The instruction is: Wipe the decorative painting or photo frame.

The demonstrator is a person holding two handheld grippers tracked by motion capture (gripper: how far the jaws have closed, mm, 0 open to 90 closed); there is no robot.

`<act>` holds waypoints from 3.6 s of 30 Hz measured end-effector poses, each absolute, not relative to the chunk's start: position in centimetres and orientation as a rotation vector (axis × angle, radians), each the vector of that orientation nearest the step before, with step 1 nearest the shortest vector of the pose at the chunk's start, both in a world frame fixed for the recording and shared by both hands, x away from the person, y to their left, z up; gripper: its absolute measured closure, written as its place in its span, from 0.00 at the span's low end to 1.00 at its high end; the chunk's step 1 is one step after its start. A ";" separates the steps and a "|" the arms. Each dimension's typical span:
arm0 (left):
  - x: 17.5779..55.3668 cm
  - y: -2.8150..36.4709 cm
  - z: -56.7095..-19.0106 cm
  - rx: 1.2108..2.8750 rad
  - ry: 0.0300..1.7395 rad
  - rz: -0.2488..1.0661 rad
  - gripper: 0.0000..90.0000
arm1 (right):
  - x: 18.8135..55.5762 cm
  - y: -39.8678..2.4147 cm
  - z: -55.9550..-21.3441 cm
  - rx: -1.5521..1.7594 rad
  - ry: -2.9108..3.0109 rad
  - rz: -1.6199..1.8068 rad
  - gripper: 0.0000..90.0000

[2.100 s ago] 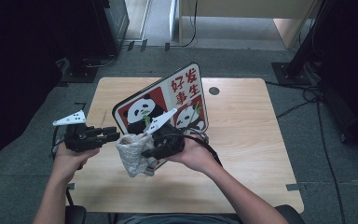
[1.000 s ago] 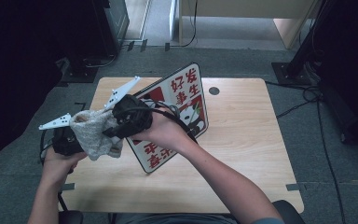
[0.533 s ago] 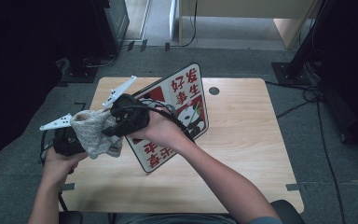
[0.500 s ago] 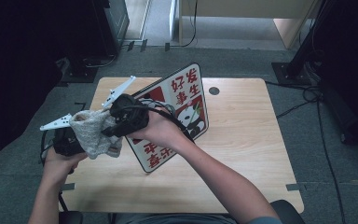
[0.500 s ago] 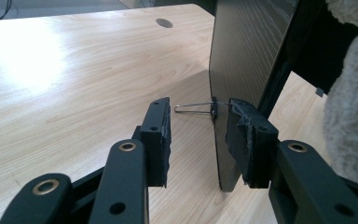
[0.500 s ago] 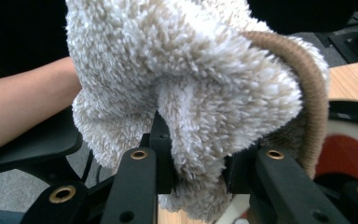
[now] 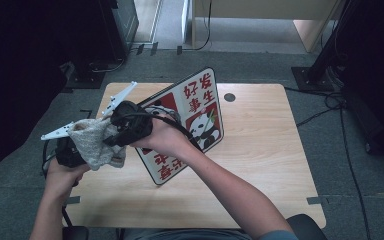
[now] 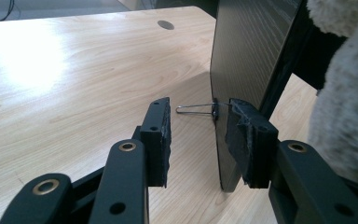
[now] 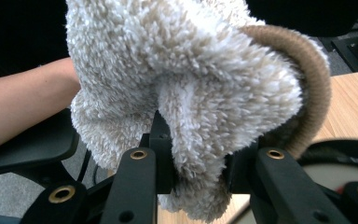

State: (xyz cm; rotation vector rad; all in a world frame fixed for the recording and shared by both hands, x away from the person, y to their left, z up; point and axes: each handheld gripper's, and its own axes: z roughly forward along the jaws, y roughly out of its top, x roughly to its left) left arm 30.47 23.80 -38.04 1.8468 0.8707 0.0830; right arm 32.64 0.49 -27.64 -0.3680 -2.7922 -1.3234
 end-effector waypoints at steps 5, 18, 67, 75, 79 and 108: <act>30.4 23.8 -38.0 1.847 0.868 0.086 0.67 | 32.5 0.1 -28.1 -0.369 -2.791 -1.311 0.78; 30.4 23.8 -38.0 1.852 0.861 0.085 0.67 | 31.9 -0.7 -29.2 -0.396 -2.786 -1.286 0.78; 30.5 24.2 -38.3 1.851 0.872 0.093 0.67 | 32.0 -0.6 -31.2 -0.371 -2.789 -1.271 0.78; 30.6 24.5 -38.3 1.844 0.878 0.099 0.67 | 31.5 -1.2 -32.3 -0.368 -2.795 -1.251 0.78; 30.6 24.5 -38.3 1.844 0.879 0.101 0.67 | 31.3 -1.5 -32.6 -0.373 -2.788 -1.251 0.78; 30.4 24.8 -38.0 1.834 0.873 0.127 0.67 | 30.3 -2.3 -36.7 -0.391 -2.804 -1.208 0.77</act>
